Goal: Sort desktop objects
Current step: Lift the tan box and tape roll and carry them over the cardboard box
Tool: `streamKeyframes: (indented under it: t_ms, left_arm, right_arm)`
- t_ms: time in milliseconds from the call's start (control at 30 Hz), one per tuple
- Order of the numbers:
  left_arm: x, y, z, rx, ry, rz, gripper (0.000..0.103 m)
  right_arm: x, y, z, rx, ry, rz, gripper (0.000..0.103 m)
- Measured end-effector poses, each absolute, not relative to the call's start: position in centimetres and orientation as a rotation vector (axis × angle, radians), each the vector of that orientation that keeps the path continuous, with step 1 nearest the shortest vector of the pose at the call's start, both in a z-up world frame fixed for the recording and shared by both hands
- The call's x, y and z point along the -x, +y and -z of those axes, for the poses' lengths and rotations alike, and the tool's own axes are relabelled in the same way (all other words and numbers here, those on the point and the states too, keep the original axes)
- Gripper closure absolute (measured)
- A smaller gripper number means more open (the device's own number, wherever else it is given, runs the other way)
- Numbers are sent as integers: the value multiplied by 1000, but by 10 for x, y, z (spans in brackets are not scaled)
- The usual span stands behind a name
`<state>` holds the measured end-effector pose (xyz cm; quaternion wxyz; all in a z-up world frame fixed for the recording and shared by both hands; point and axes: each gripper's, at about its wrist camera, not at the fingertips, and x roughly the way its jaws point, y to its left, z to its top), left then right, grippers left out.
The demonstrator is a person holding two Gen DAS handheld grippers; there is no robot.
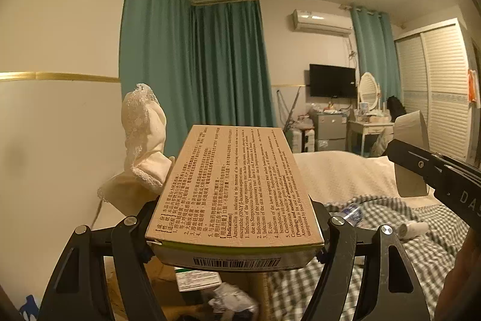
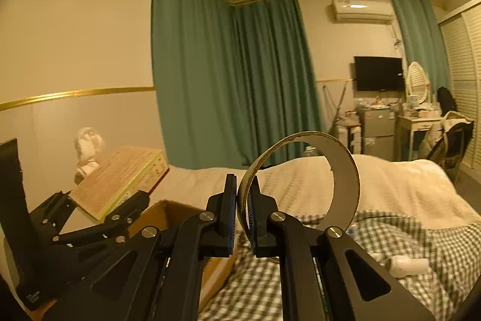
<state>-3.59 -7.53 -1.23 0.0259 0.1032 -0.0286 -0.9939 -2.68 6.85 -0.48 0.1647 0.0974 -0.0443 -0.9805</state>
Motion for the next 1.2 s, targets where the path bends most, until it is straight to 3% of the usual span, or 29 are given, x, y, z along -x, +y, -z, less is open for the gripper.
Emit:
streamKeyframes:
  t_ms: [333,833,1200]
  left_arm:
    - [50,-90,38,-353,-189,3006,28]
    - [74,-143,80,-500,-121,2907,28]
    - [91,-144,124,-736,-186,2829,27]
  right_arm:
    - [58,20,29,-338,-77,2728,96]
    - [102,-43,85,-532,34,2612,96]
    - [125,-80,119,-675,129,2527,96]
